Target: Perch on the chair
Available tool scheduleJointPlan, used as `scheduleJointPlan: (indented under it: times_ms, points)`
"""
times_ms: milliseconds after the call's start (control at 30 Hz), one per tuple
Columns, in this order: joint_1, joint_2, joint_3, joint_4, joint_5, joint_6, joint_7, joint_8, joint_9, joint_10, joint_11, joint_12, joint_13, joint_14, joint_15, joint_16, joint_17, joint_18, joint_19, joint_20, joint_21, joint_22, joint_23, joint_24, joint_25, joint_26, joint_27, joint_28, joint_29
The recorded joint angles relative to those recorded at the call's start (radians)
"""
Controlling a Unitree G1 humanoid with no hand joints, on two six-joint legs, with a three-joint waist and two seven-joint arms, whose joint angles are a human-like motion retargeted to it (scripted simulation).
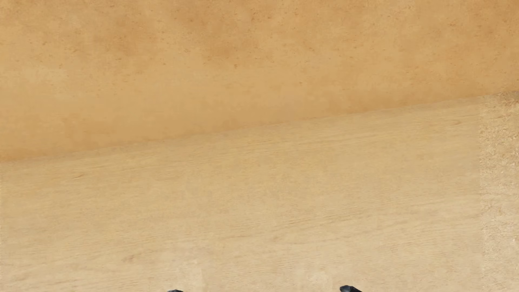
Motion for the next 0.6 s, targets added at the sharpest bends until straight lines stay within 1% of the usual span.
scheduleJointPlan:
  times_ms: [33,100,133,200,267,433,500,567,600]
  points:
    - [0.005,0.003,0.0,0.001,-0.003,0.003,0.0,0.001,-0.009,0.001,0.002,0.014,0.011,-0.005,-0.004,-0.005,-0.002,-0.001,0.003,0.011,0.004,0.016,0.034,0.003,-0.019,0.005,0.004,0.003,0.013]
    - [0.012,0.007,0.0,-0.001,-0.003,0.004,0.007,-0.005,-0.014,-0.001,0.002,0.034,0.035,-0.008,-0.005,-0.007,-0.013,0.0,0.003,0.026,0.004,0.022,0.049,-0.002,-0.062,0.006,-0.006,-0.002,0.055]
    - [0.011,0.006,0.0,-0.001,-0.003,0.004,0.009,-0.006,-0.017,-0.001,0.002,0.042,0.049,-0.008,-0.005,-0.007,-0.024,-0.001,0.005,0.028,-0.002,0.01,0.034,-0.001,-0.067,0.002,-0.016,-0.013,0.079]
    - [0.01,0.005,-0.002,0.0,-0.002,0.005,0.007,-0.002,-0.021,-0.002,0.002,0.052,0.072,-0.01,-0.005,-0.009,-0.037,-0.001,0.003,0.021,-0.013,-0.021,-0.004,-0.001,-0.06,-0.007,-0.029,-0.03,0.1]
    - [0.007,0.002,-0.003,0.001,0.0,0.005,0.007,0.0,-0.016,0.0,0.0,0.051,0.072,-0.009,-0.002,-0.017,-0.033,0.001,0.001,0.012,-0.016,-0.05,-0.027,-0.007,-0.047,-0.011,-0.031,-0.028,0.091]
    - [-0.003,-0.009,-0.001,-0.002,0.01,0.005,0.001,0.013,0.007,-0.002,-0.008,0.013,0.009,0.002,0.018,-0.034,-0.003,0.018,-0.014,-0.013,0.031,-0.095,-0.067,-0.024,-0.035,-0.009,-0.028,-0.02,0.079]
    - [-0.039,-0.022,0.0,-0.002,0.014,0.004,-0.007,0.02,0.027,0.033,-0.012,-0.013,-0.026,0.001,0.033,-0.032,0.007,0.029,-0.023,-0.029,0.05,-0.113,-0.093,-0.027,-0.039,-0.008,-0.03,-0.009,0.075]
    - [-0.077,-0.072,0.004,0.001,0.014,0.002,-0.017,0.028,0.071,0.075,0.052,-0.052,-0.07,-0.001,0.021,-0.026,0.01,0.034,-0.026,-0.046,0.074,-0.131,-0.127,-0.03,-0.038,-0.009,-0.038,0.0,0.084]
    - [-0.111,-0.108,0.009,0.002,0.012,-0.008,-0.021,0.038,0.061,0.087,0.078,-0.07,-0.072,0.009,0.016,-0.027,0.013,0.036,-0.031,-0.059,0.087,-0.116,-0.138,-0.025,-0.03,-0.002,-0.03,0.002,0.088]
